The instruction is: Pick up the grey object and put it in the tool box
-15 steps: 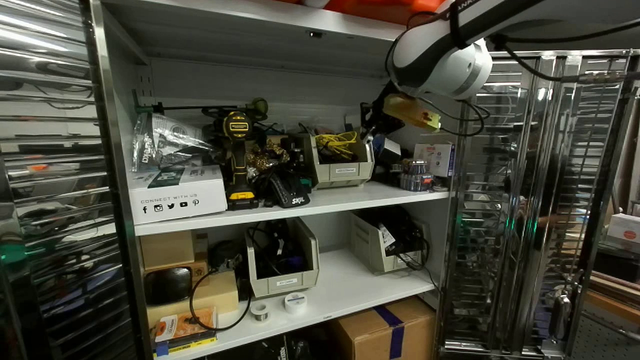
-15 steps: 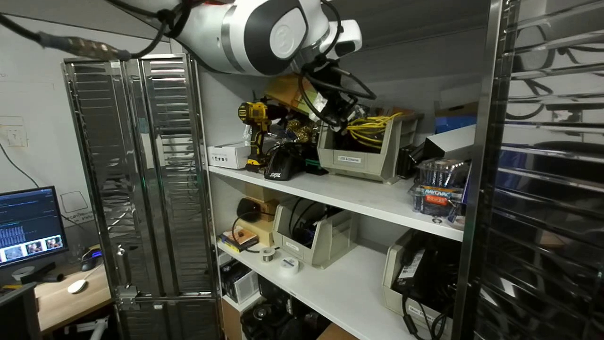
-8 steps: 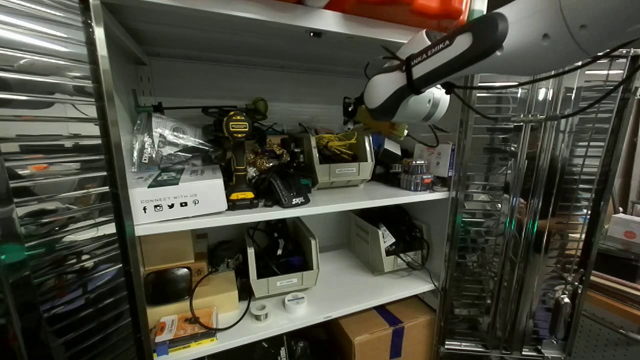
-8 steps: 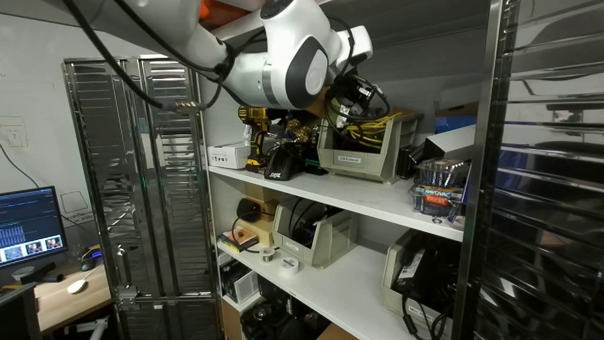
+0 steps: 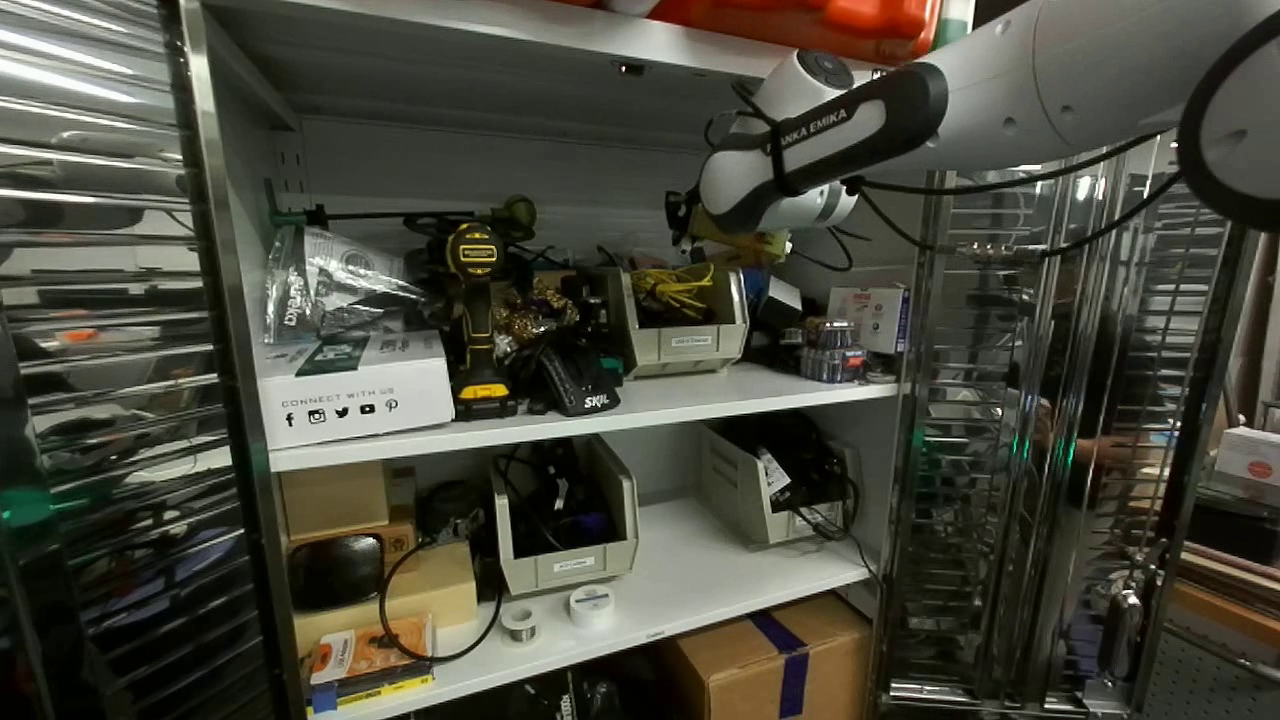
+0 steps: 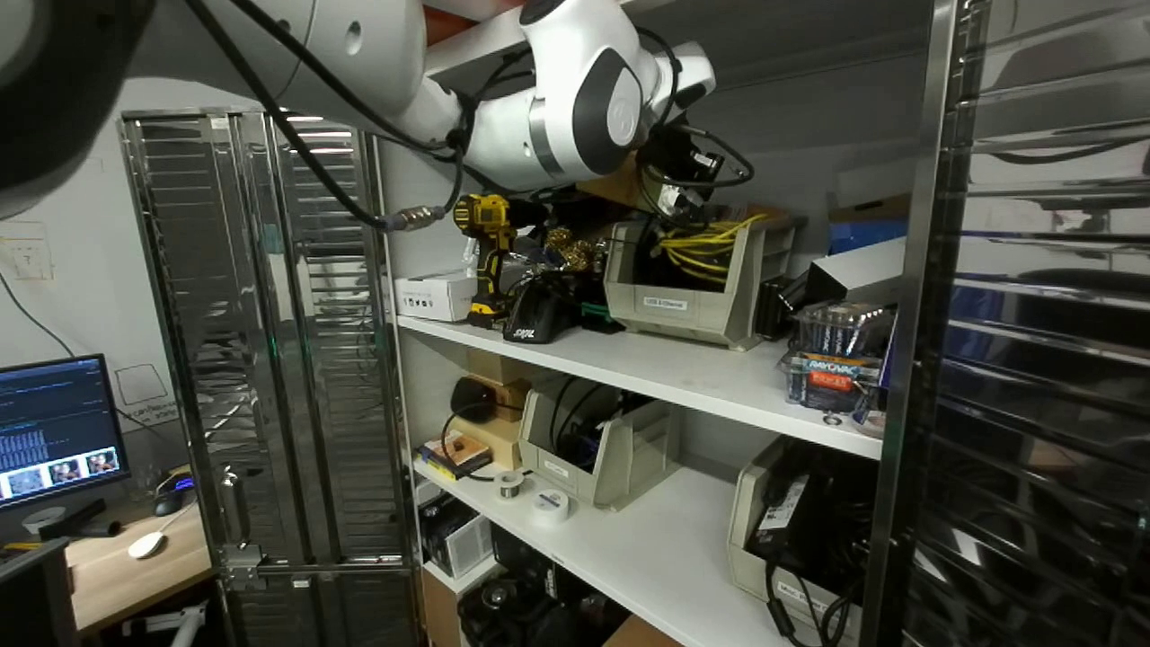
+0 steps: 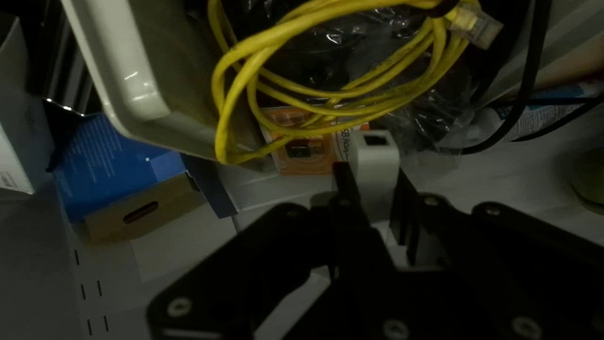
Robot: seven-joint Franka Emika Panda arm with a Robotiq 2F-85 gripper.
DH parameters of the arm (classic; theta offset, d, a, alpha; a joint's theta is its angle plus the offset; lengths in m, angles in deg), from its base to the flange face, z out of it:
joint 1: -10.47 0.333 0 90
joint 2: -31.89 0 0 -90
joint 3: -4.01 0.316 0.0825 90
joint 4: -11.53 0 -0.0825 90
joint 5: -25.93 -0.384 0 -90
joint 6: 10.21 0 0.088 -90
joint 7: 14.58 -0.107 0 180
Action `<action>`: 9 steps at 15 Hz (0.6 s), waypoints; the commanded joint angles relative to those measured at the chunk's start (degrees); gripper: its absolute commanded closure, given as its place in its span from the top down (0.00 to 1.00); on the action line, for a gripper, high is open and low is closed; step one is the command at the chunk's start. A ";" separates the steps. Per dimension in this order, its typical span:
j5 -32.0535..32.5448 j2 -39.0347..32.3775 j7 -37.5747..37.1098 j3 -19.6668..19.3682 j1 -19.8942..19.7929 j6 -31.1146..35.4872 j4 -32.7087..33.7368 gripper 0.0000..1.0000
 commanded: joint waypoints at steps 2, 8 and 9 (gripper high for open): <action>1.30 -6.51 -0.93 -0.70 0.15 -6.77 12.49 0.45; 0.50 -7.40 0.51 -0.36 0.00 -6.52 13.76 0.90; 0.49 -7.04 0.73 -0.29 0.03 -6.30 13.28 0.99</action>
